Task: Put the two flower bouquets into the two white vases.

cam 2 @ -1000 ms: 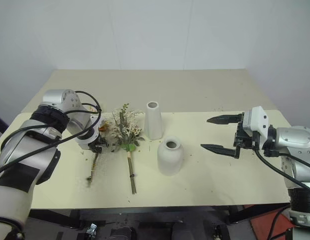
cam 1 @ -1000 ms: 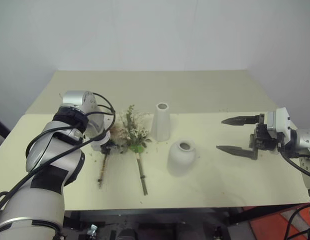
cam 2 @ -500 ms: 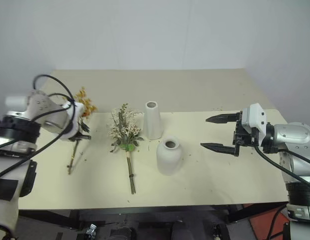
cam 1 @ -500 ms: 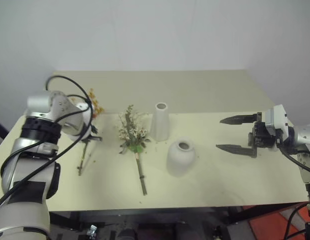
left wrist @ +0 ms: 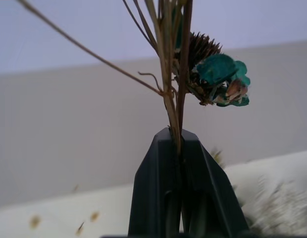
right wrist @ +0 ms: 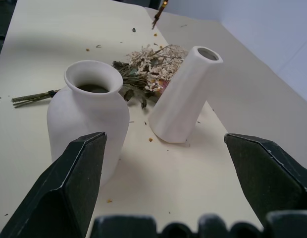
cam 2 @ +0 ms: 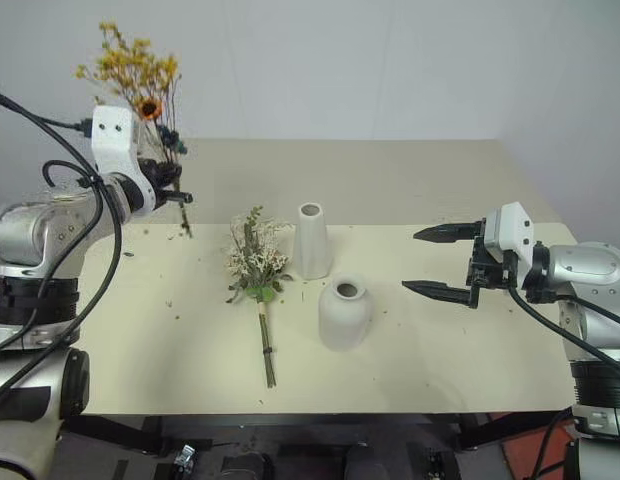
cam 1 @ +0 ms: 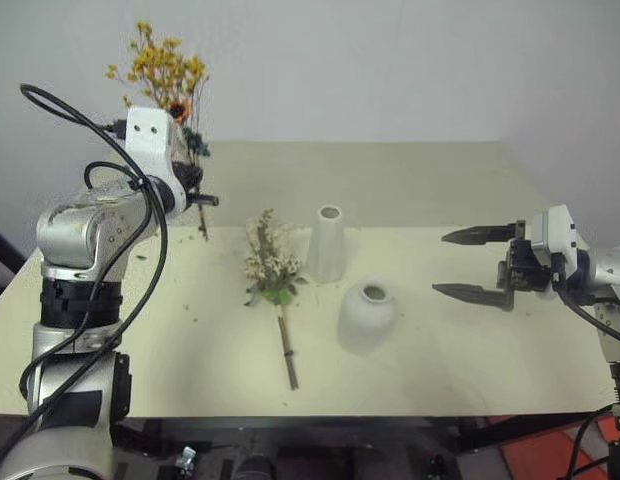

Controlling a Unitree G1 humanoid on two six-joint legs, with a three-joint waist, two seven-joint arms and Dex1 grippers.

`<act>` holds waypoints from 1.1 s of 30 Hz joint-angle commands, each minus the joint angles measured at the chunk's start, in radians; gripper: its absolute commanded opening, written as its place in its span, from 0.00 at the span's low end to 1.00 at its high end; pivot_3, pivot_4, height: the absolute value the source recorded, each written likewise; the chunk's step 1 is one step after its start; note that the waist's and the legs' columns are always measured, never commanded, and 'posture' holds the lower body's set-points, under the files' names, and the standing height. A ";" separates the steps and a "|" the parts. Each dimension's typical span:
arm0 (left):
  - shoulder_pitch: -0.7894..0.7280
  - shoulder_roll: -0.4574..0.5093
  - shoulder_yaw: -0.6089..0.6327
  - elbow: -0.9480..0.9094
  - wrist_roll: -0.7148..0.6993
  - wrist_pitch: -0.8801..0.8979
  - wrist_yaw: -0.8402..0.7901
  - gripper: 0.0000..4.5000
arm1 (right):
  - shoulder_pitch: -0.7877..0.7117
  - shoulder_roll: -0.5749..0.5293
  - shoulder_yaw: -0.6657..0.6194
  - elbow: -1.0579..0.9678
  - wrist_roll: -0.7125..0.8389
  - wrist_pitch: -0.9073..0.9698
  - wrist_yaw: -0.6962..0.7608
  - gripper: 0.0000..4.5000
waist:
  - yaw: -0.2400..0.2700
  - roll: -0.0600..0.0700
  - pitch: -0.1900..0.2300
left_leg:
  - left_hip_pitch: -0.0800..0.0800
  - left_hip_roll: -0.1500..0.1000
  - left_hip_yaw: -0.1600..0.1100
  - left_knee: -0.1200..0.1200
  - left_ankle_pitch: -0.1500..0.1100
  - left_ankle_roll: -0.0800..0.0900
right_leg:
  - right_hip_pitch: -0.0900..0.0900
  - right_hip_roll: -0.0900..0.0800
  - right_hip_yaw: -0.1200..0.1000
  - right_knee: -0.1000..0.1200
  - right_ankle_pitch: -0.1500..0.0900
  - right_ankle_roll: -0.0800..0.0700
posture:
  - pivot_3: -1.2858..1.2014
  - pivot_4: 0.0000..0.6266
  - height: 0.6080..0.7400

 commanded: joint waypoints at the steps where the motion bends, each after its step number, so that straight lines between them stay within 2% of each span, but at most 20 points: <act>1: -0.009 -0.032 0.063 -0.042 -0.003 -0.151 -0.103 0.00 | 0.001 -0.014 -0.039 -0.029 0.000 -0.020 -0.022 1.00 | 0.000 0.000 0.000 | 0.000 0.000 0.000 0.000 0.000 0.000 | 0.000 0.000 0.000 0.000 0.000 0.000 | 0.52 0.24 1.00; 8: -0.054 -0.076 0.036 0.010 0.030 -0.313 -0.294 0.00 | 0.005 -0.005 -0.049 -0.052 0.022 0.031 -0.079 1.00 | -0.001 0.000 0.000 | 0.000 0.000 0.000 0.000 0.000 0.000 | 0.000 0.000 0.000 0.000 0.000 0.000 | 0.52 0.24 1.00; 16: -0.150 -0.161 0.008 0.166 0.082 -0.447 -0.440 0.00 | -0.064 -0.007 -0.066 -0.074 0.128 0.291 -0.198 1.00 | -0.001 0.000 0.000 | -0.001 0.000 0.000 0.000 0.000 0.000 | 0.000 0.000 0.000 0.000 0.000 0.000 | 0.52 0.24 1.00; 21: -0.218 -0.221 0.000 0.285 0.104 -0.516 -0.504 0.00 | -0.143 -0.011 -0.050 -0.036 0.140 0.427 -0.244 1.00 | -0.003 0.000 0.000 | -0.001 0.000 0.000 0.000 0.000 0.000 | 0.000 0.000 0.000 0.000 0.000 0.000 | 0.52 0.24 1.00; 33: -0.331 -0.333 -0.010 0.509 0.130 -0.602 -0.645 0.00 | -0.179 0.005 -0.047 -0.016 0.127 0.466 -0.248 1.00 | -0.004 0.000 0.000 | -0.003 0.000 0.000 0.001 0.000 0.001 | -0.001 0.000 0.000 -0.002 0.000 0.002 | 0.52 0.24 1.00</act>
